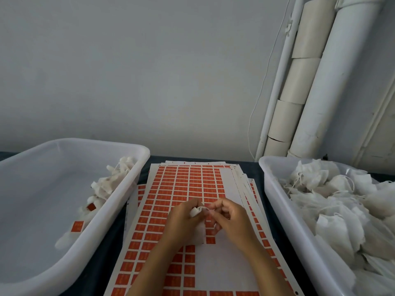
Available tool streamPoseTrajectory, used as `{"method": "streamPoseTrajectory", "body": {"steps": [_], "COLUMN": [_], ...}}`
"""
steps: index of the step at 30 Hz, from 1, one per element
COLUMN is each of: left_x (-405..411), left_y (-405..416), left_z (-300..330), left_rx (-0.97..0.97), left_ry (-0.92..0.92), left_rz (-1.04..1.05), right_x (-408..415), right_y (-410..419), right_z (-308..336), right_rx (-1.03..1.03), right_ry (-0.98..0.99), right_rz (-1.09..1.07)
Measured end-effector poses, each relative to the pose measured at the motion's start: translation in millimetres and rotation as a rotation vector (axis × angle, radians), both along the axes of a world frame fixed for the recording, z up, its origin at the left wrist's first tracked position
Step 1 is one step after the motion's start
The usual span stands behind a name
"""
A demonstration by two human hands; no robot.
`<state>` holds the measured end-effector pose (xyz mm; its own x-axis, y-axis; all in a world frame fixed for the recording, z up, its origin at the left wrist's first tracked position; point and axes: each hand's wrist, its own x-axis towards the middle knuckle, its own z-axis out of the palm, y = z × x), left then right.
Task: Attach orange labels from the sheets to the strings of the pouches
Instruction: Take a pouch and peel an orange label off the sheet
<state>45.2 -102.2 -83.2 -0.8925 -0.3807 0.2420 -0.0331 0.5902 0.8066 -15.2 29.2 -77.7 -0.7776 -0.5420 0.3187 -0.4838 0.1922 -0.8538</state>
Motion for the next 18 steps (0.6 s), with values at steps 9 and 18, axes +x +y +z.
{"method": "streamPoseTrajectory", "body": {"steps": [9, 18], "left_x": [5.0, 8.5], "left_y": [0.3, 3.6], "left_z": [3.4, 4.0], "left_rx": [-0.035, -0.114], "left_ry": [0.068, 0.162], "left_rz": [-0.077, -0.051], "right_x": [4.2, 7.3], "right_y": [-0.9, -1.4], "right_z": [-0.8, 0.7], "right_rx": [0.063, 0.108], "right_ry": [0.226, 0.323], "right_rz": [-0.077, -0.144]}}
